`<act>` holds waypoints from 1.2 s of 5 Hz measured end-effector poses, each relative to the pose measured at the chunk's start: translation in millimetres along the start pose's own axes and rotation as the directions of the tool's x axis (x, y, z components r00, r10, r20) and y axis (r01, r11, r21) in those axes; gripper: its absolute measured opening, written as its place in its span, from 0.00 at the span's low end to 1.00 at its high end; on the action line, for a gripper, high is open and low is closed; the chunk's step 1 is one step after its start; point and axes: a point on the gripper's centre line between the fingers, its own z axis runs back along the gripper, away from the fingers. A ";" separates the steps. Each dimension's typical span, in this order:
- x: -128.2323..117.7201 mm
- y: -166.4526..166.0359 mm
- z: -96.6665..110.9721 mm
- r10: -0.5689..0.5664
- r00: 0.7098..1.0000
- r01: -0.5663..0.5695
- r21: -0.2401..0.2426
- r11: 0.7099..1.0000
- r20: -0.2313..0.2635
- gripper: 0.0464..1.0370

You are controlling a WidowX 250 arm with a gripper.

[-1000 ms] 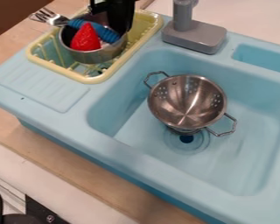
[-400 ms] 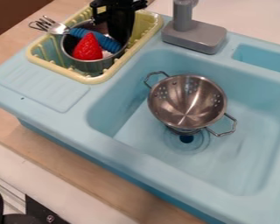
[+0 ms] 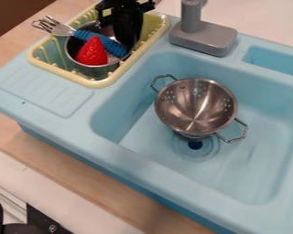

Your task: Moved the silver pot to the upper left dish rack

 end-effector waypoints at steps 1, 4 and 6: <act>-0.4 1.7 -10.5 0.009 1.000 -0.009 -0.014 1.000 0.002 0.45; -5.1 9.5 18.0 -0.019 0.998 0.028 -0.168 0.985 0.055 0.96; -8.2 10.5 31.8 -0.038 0.998 0.049 -0.205 0.978 0.055 0.96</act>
